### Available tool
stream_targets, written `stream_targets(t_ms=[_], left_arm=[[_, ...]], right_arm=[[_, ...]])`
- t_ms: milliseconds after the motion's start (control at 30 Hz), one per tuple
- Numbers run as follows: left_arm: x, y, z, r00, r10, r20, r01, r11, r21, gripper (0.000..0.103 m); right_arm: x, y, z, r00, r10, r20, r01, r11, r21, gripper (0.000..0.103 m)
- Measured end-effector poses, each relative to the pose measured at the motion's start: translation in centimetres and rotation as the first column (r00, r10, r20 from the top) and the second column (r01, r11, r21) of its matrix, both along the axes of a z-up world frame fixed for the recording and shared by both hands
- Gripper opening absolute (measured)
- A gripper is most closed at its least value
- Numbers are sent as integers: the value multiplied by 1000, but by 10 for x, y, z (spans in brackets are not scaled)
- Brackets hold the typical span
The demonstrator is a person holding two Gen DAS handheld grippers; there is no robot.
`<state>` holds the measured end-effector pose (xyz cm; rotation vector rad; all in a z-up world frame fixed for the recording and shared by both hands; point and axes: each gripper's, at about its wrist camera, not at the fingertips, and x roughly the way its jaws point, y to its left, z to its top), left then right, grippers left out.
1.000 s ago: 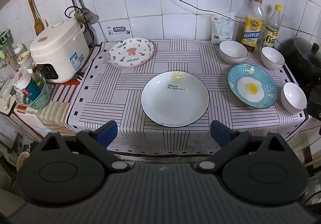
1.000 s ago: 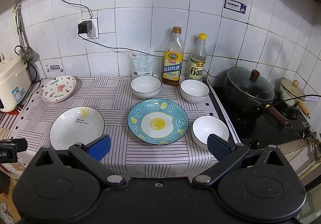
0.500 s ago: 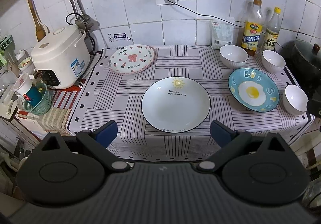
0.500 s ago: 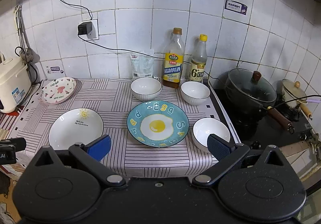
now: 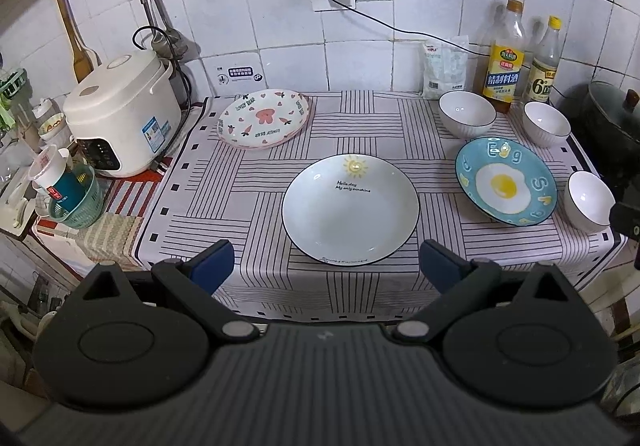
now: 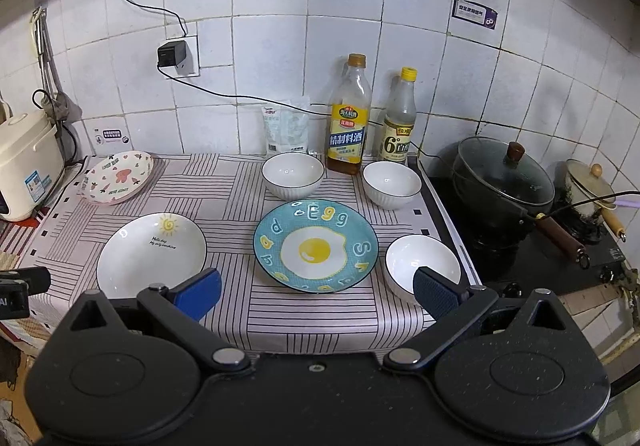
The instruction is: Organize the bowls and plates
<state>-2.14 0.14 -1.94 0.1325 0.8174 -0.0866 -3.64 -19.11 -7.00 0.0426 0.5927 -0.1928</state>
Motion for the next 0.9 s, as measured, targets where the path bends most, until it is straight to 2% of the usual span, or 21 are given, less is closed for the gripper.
stream_targets(t_ms=[367,533,700,767,833,900], left_arm=[[6,13,2,999,50,-13,-50,999,-9,100],[16,21,10,997,75,-26,-75,997,-12,100],[37,39,16,996,74,-47,-75,997,-19,100],[49,47,14,996,69,-52,-71,997,-27,100],[64,57,10,994,75,-84,-81,994,-73,100],[78,64,1,992,72,-107,-81,993,-82,100]], right_arm=[[4,4,4,999,41,32,-40,999,-9,103],[0,6,18,984,105,146,-108,994,11,103],[19,8,17,950,211,230,-221,975,18,103],[39,4,8,951,246,185,-264,961,77,103],[62,1,-7,953,275,125,-293,944,155,103],[82,3,-22,944,319,82,-329,923,201,103]])
